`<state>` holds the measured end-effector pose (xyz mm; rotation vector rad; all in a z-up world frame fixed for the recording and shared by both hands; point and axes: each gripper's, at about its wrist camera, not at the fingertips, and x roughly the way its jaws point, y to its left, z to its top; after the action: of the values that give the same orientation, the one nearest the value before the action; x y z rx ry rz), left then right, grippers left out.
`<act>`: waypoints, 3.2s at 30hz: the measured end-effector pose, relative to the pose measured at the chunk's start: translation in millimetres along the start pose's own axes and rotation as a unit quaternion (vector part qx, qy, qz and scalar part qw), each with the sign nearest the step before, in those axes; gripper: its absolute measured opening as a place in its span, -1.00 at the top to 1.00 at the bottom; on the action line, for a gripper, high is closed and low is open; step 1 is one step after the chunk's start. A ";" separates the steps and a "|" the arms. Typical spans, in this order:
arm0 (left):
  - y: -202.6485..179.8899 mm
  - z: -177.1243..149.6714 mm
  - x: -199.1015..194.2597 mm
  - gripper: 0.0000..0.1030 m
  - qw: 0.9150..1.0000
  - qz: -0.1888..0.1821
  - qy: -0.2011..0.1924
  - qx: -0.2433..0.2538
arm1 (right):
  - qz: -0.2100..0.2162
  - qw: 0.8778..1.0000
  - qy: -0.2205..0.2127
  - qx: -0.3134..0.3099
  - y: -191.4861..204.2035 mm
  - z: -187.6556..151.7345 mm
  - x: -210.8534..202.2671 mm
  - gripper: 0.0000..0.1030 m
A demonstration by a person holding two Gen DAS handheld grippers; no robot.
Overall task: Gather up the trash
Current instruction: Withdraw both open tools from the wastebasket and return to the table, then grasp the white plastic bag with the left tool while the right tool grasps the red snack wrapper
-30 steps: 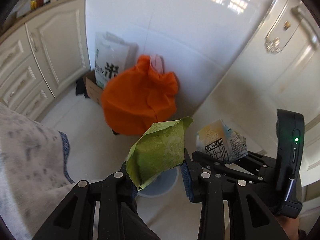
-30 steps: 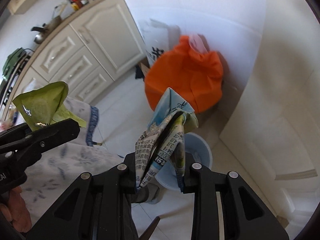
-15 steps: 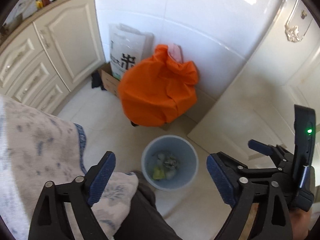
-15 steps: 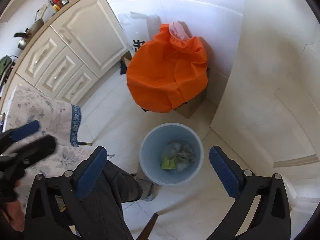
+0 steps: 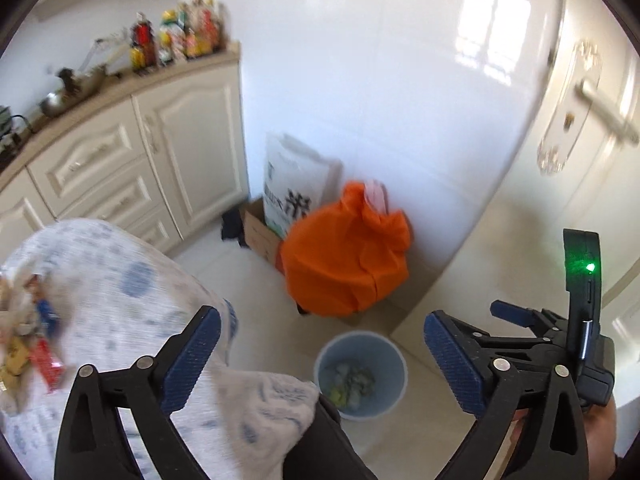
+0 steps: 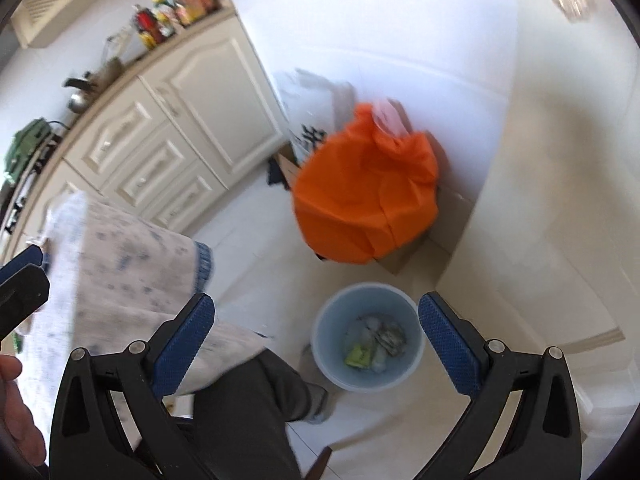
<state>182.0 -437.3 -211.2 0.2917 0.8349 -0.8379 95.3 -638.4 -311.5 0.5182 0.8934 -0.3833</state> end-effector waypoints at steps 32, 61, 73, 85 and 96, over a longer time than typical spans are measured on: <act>177.3 -167.3 -335.7 -0.97 0.927 0.236 -0.207 -0.204 | 0.220 0.939 -0.126 -0.233 306.2 6.9 -118.0 -1.00; 280.7 -180.0 -190.0 -0.97 0.933 0.255 -0.052 -0.248 | 0.189 0.923 0.000 -0.334 385.8 -31.1 20.6 -1.00; 331.9 -145.7 -83.0 -0.60 0.933 0.244 0.025 -0.264 | 0.176 0.915 0.072 -0.355 394.9 -55.2 95.5 -0.35; 357.1 -148.8 -77.2 0.48 0.938 0.215 -0.014 -0.272 | 0.167 0.908 0.036 -0.382 386.7 -68.9 87.9 0.54; 343.8 -174.6 -105.8 0.48 0.939 0.207 -0.025 -0.275 | 0.217 0.916 0.070 -0.330 359.6 -73.9 70.4 0.63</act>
<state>306.8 -62.8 -274.9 -0.0542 0.8846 -0.1976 275.5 -310.9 -311.8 0.1023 0.9516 0.3675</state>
